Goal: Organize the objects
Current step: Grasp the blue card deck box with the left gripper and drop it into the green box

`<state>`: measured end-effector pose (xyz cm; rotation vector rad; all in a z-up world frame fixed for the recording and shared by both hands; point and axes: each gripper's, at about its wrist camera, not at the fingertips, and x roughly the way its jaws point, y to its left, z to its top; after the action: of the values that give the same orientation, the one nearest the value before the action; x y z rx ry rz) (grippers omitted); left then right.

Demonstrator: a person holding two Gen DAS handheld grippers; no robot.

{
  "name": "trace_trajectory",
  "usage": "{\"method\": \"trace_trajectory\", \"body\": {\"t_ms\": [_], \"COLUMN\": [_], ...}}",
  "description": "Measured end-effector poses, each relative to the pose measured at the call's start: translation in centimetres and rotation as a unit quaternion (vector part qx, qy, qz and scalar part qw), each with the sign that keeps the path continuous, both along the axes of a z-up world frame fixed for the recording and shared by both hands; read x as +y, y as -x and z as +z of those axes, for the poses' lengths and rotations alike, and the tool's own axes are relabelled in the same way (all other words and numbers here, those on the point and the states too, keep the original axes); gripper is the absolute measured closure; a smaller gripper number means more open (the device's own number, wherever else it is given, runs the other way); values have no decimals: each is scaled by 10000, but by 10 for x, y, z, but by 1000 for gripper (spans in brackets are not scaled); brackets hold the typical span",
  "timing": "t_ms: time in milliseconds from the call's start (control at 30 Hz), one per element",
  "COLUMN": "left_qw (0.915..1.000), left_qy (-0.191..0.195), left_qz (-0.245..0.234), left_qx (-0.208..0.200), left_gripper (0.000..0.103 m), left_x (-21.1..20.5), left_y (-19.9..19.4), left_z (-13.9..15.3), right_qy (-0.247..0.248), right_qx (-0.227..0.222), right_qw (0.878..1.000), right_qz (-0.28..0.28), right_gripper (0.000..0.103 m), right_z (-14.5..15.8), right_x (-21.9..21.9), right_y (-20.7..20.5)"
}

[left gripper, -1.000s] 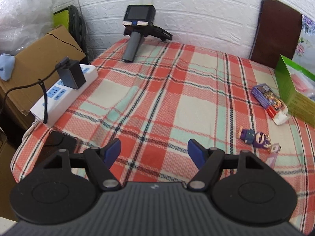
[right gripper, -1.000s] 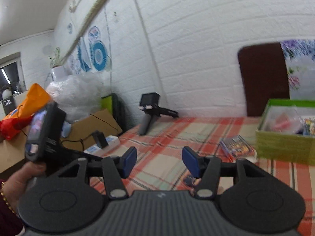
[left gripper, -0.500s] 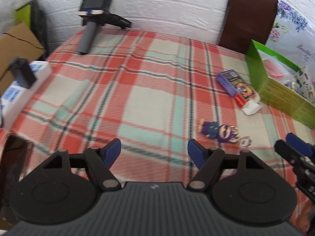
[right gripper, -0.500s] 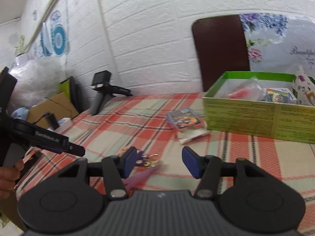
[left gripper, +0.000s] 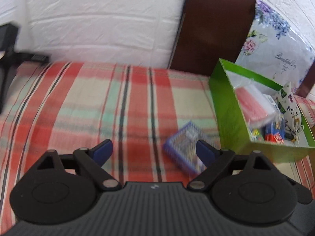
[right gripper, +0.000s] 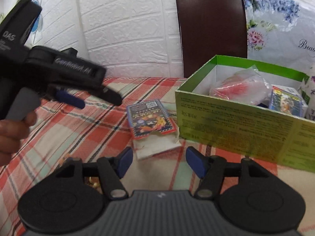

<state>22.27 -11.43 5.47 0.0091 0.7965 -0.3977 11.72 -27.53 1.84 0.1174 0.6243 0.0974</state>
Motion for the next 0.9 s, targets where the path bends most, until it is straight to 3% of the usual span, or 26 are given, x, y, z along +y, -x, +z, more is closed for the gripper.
{"method": "trace_trajectory", "body": {"t_ms": [100,167,267,333,367,533,633,767,900], "left_qw": [9978,9926,9885,9900,9908,9947,9953,9928,9853], "left_qy": [28,229,397,268,275,516,682,855,978], "left_qz": [-657,-1134,-1439,-1379,-1315,-865,-681,-804,-1249], "left_qx": [4,361,249,133,152,218,118,-227,-638], "left_gripper": [17,33,35,35,35,45,45,45,45], "left_x": [-12,-18,-22,-23,-20,2,13,3,-34], "left_y": [-23,-31,-20,-8,-3,23,43,57,60], "left_z": [-12,-26,-32,-30,-29,-22,-13,19,54], "right_qy": [-35,74,272,406,448,217,149,299,484], "right_qx": [128,101,62,69,58,-11,-215,-752,-1209], "right_qw": [9999,9998,9990,9986,9985,9992,9991,9964,9913], "right_qz": [76,153,356,334,308,321,337,243,-199], "right_gripper": [32,29,28,30,38,39,40,40,40], "right_z": [-4,-7,-8,-9,-8,-4,3,24,47], "right_x": [0,6,18,24,25,25,32,35,16], "right_y": [-16,-20,-23,-24,-23,-3,21,53,65]}}
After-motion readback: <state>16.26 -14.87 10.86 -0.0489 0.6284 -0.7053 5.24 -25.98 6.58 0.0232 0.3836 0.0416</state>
